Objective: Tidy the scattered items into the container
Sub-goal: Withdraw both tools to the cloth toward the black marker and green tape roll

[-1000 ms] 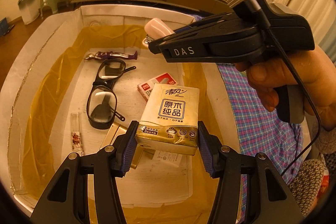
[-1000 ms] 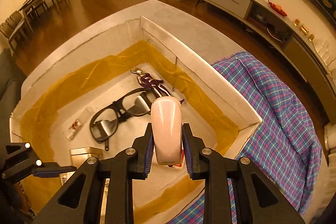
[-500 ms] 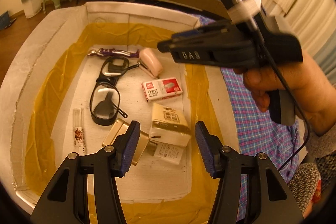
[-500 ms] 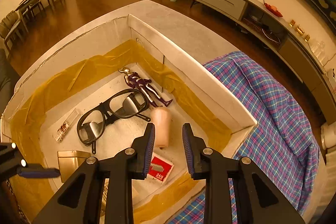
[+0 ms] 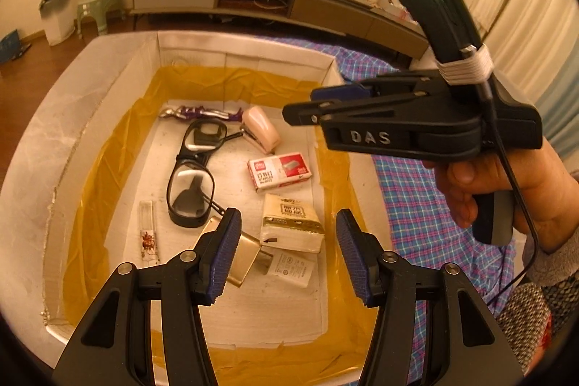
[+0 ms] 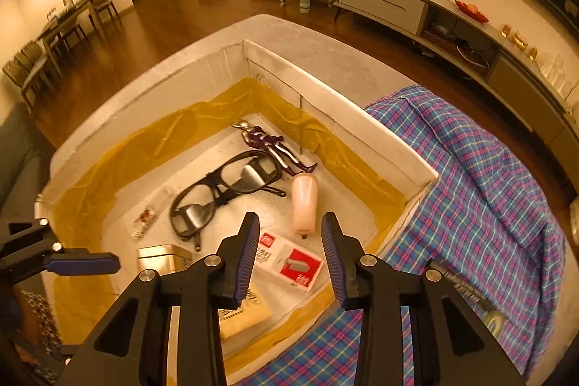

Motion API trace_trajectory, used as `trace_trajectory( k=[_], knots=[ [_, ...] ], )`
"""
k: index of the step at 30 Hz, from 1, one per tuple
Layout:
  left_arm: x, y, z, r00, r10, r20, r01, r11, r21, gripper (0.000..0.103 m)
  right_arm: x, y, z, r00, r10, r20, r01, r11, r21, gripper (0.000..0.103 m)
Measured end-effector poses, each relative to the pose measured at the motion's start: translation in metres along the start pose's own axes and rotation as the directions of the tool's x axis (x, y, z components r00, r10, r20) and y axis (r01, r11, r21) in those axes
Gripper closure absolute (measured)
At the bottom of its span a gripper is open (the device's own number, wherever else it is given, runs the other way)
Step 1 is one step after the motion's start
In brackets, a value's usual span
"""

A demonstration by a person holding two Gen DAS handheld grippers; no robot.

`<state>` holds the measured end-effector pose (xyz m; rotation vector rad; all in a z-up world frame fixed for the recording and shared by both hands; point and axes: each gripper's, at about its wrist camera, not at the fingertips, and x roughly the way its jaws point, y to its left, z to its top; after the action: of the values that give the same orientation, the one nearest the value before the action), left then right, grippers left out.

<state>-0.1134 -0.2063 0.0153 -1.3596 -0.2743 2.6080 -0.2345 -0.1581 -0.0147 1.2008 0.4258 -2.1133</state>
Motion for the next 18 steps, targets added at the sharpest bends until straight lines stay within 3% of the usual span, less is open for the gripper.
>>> trace_trajectory(
  k=[9,18],
  knots=[
    [-0.021,-0.016,0.002,0.997,-0.003,0.08,0.0,0.999,0.042,0.045,-0.041,0.0,-0.027,0.99,0.109,0.094,-0.116,0.991,0.071,0.064],
    [-0.039,-0.048,0.003,0.988,0.008,0.155,-0.025,0.994,0.108,0.045,-0.085,0.001,-0.057,0.957,0.199,0.21,-0.221,0.972,0.085,0.062]
  ],
)
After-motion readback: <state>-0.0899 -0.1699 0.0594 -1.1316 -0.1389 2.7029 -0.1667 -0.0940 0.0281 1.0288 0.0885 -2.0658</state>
